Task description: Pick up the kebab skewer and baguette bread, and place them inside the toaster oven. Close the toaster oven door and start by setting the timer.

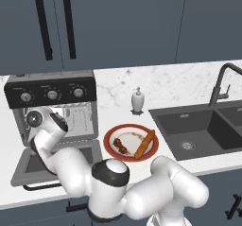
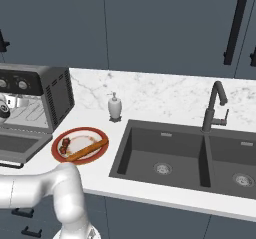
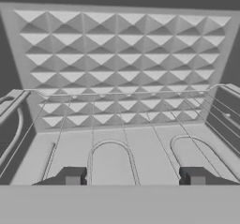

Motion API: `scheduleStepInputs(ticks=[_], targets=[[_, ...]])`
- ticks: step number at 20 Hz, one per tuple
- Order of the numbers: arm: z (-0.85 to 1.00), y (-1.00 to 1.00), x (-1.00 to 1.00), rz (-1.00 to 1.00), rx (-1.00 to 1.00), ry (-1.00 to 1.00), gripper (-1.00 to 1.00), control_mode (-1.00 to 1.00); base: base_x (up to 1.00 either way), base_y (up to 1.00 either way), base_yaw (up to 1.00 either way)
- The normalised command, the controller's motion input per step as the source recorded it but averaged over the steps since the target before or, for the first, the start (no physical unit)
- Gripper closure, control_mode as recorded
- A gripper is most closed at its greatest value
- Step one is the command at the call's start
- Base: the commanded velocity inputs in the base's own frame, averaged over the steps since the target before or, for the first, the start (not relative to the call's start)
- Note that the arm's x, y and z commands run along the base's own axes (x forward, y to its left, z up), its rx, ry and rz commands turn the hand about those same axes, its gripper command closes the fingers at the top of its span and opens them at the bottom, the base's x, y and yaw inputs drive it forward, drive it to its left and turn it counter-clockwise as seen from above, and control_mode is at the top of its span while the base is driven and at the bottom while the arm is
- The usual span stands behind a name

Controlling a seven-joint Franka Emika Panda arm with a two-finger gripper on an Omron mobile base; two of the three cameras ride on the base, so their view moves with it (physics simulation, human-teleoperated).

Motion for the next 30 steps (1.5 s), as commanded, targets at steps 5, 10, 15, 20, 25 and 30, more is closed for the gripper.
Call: scheduleStepInputs(ticks=[5,10,15,20,25,30], targets=[[-0.84,0.00,-0.59,0.00,-0.03,0.18,-1.00,-1.00,0.00,0.00,0.00],[-0.80,0.00,-0.82,0.00,-0.02,0.22,-1.00,-1.00,0.00,0.00,0.00],[-0.87,0.00,-0.94,0.00,-0.03,0.25,-1.00,-1.00,0.00,0.00,0.00],[-0.93,-0.04,-0.91,0.00,-0.03,0.30,-1.00,-1.00,0.00,0.00,0.00],[-1.00,-0.20,-0.76,0.00,-0.03,0.36,-1.00,-1.00,0.00,0.00,0.00],[-0.73,-0.37,-0.95,0.00,-0.02,0.35,-1.00,-1.00,0.00,0.00,0.00]])
